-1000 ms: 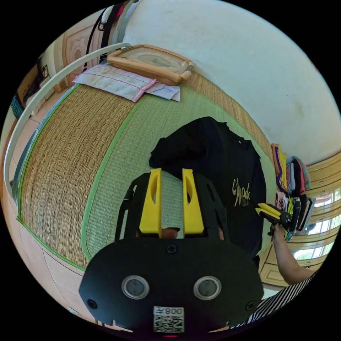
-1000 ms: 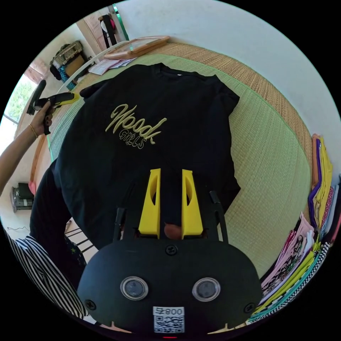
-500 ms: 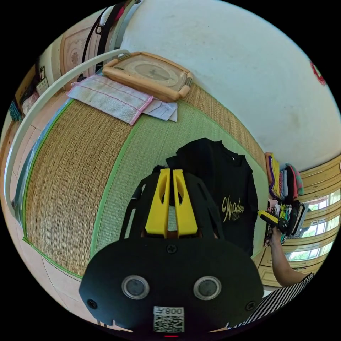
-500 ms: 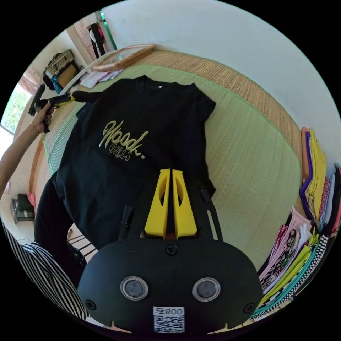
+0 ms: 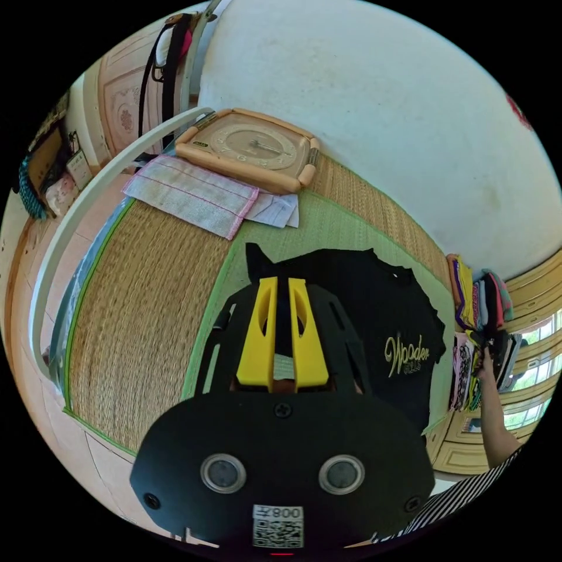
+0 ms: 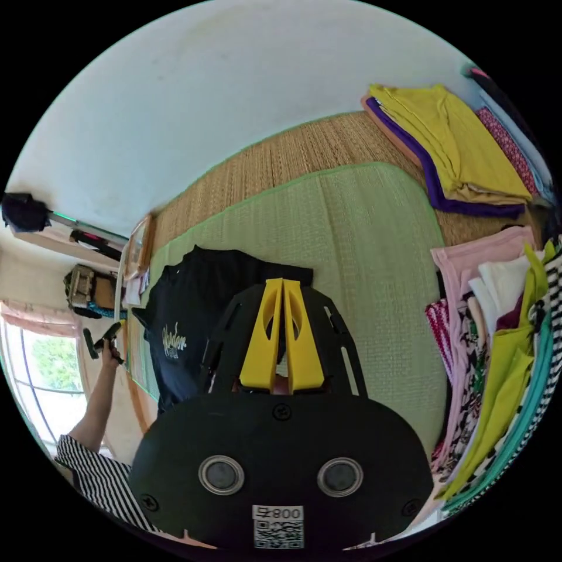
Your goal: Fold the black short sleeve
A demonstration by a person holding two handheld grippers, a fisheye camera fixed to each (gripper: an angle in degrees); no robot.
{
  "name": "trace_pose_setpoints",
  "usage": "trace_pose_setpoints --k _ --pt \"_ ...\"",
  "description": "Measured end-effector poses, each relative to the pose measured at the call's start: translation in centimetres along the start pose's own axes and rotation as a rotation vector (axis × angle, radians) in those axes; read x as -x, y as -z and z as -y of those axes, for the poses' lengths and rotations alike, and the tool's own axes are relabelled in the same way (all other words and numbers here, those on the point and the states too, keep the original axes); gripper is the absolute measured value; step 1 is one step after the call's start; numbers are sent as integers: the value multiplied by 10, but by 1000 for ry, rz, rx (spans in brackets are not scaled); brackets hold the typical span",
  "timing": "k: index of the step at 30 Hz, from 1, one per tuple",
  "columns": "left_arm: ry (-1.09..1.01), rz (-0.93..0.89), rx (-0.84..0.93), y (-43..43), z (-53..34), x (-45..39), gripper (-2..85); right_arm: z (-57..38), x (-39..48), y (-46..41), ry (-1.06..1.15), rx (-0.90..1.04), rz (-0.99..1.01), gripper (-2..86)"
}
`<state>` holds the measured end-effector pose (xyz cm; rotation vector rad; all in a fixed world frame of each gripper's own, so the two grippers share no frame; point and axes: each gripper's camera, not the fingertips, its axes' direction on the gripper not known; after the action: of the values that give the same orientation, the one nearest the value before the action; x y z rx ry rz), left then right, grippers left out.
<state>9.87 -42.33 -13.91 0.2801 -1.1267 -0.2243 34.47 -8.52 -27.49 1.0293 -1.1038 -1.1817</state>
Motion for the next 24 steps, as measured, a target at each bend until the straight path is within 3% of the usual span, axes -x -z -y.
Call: trace_pose_setpoints --k 7,12,15,17,24 --pt "-244 -80 84 -58 13 -108 14 -15 100 -80 251 47 -24 -2" --pt "-281 -37 153 -113 35 -160 3 -6 176 -181 398 105 -297 -4" --pt "-266 -12 179 -140 48 -177 2 -6 183 -234 415 199 -385 -4" --pt "-266 -16 136 -148 58 -190 1 -10 183 -235 424 111 -380 -4" --pt "-231 -53 105 -165 92 -214 1 14 160 -251 377 102 -273 -4"
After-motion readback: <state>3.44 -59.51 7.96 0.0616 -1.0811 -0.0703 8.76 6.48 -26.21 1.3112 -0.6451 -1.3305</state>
